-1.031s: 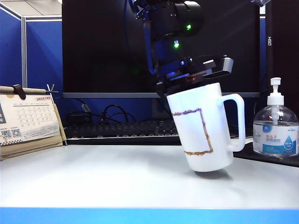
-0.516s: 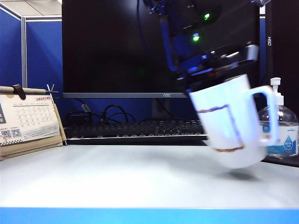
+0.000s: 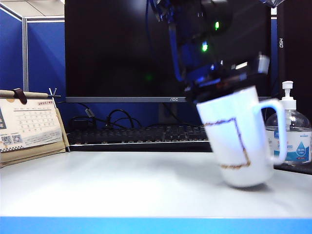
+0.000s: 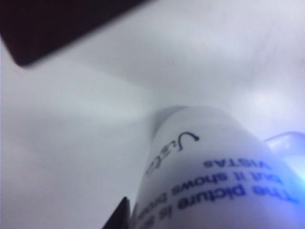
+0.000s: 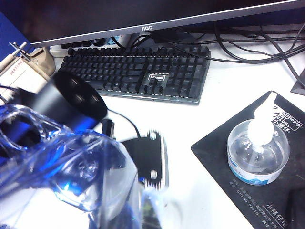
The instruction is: Swap the positions of the transparent plastic cup and the white ceramic cup.
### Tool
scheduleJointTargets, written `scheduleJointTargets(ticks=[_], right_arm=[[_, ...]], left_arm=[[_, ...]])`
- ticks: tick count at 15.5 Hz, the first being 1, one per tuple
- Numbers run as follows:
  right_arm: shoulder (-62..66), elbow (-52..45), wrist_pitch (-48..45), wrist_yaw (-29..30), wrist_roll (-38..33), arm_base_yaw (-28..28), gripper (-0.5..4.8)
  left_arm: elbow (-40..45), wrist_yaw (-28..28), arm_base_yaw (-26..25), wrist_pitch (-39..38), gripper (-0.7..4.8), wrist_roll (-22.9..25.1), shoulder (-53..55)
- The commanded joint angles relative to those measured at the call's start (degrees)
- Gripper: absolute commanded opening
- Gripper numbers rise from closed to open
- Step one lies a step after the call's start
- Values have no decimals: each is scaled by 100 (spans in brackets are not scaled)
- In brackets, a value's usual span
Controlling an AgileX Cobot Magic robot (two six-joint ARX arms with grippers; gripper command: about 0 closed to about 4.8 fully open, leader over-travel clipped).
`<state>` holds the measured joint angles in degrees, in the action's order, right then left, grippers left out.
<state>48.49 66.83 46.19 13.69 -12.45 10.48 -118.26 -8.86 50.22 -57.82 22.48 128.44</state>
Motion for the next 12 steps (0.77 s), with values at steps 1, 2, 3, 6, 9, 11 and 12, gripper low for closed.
scheduleJointTargets(ticks=[1,2,3,6,9,11,12], right_arm=[[-17,52,-144,35,-15,0,-8],[-17,52,-146,35,-15,0,-8],[-17,52,-146,35,-15,0,-8],[-17,52,-144,37,-15,0,-7],[-17,52,-144,37,-15,0,-7],[-17,52,-144,37,-15,0,-7],[-17,52,-144,37,-15,0,-7]], left_arm=[[-66,-168,39,240,-5,2,-76],[-66,-168,42,286,-5,2,-76],[-66,-168,42,308,-5,2,-74],[-70,-166,46,448,-5,-20,-13],[-76,-166,46,378,-4,-39,35],[-76,-164,46,214,-4,-37,63],[-79,-164,46,160,-4,-37,66]])
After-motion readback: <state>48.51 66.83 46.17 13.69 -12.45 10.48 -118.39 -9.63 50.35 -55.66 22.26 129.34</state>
